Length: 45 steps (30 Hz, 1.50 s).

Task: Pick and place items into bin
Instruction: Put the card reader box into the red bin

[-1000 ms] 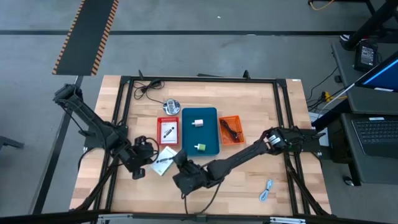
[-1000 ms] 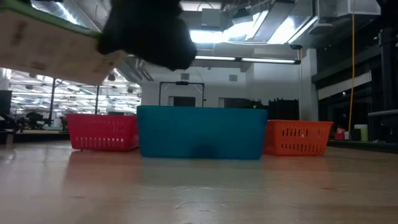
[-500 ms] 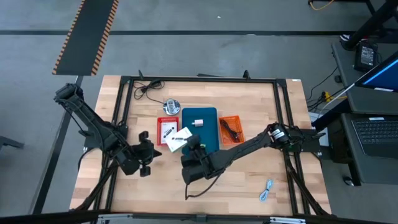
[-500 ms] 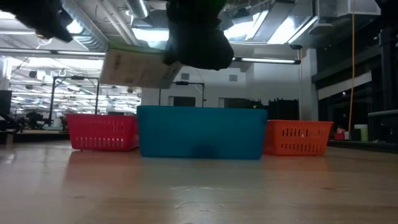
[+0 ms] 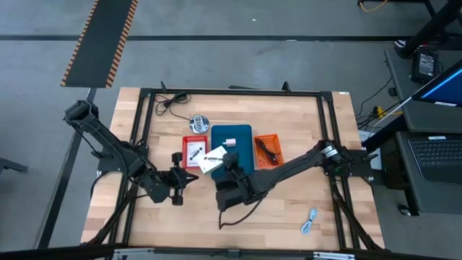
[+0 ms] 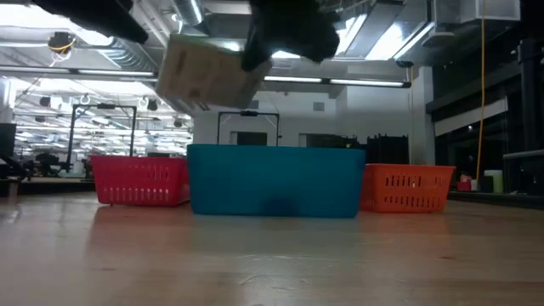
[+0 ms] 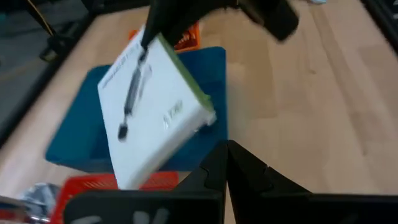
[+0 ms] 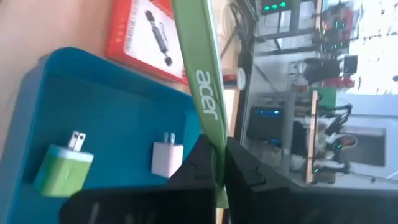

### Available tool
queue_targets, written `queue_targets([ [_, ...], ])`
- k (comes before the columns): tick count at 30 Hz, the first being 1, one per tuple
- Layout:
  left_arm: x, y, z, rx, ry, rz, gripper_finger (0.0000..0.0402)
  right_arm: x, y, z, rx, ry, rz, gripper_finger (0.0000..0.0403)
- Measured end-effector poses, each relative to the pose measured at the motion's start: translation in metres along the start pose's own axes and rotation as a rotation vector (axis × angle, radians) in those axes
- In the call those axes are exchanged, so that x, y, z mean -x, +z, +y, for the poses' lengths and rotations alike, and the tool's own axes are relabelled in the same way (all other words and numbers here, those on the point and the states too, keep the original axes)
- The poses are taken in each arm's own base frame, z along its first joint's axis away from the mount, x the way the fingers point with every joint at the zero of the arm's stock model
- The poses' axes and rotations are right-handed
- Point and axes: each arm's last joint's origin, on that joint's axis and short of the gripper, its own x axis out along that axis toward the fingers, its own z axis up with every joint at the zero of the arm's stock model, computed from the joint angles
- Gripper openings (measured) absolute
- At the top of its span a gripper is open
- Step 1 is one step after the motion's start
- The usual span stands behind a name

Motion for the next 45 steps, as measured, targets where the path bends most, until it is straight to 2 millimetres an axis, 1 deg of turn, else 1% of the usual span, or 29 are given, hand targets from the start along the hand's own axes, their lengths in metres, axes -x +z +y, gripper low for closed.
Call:
queue_targets([
  [5,0.001,0.001,0.001,-0.102,0.045,-0.024,0.0004,0.020,-0.011,-0.027,-0.096,0.001,0.001,0.0000],
  [7,0.001,0.004,0.001,-0.127,0.068,-0.047,0.0004,0.025,-0.014,-0.033,-0.120,0.001,-0.007,0.0000],
  [11,0.001,0.013,-0.001,-0.179,0.081,-0.128,0.0004,0.032,-0.015,-0.037,-0.132,0.002,-0.021,0.0000],
  [14,0.003,0.021,-0.003,-0.253,0.091,-0.181,0.0004,0.033,-0.016,-0.036,-0.123,0.010,-0.012,0.0000],
  [16,0.003,0.023,-0.003,-0.311,0.099,-0.197,0.0004,0.033,-0.019,-0.036,-0.117,0.014,0.009,0.0000],
  [19,0.003,0.025,-0.003,-0.347,0.103,-0.208,0.0011,0.032,-0.024,-0.036,-0.119,0.016,0.040,0.0000],
  [24,0.001,0.025,-0.001,-0.354,0.112,-0.203,0.0051,0.033,-0.030,-0.035,-0.121,0.019,0.078,0.0000],
  [31,-0.004,0.027,0.006,-0.340,0.165,-0.190,0.0132,0.033,-0.028,-0.035,-0.136,0.019,0.067,0.0000],
  [35,-0.006,0.028,0.010,-0.362,0.208,-0.182,0.0168,0.033,-0.026,-0.035,-0.152,0.018,0.054,0.0000],
  [40,-0.009,0.029,0.014,-0.346,0.233,-0.174,0.0191,0.034,-0.023,-0.035,-0.147,0.018,0.032,0.0000],
  [45,-0.012,0.030,0.018,-0.336,0.254,-0.166,0.0196,0.038,-0.019,-0.034,-0.134,0.018,-0.006,0.0000],
])
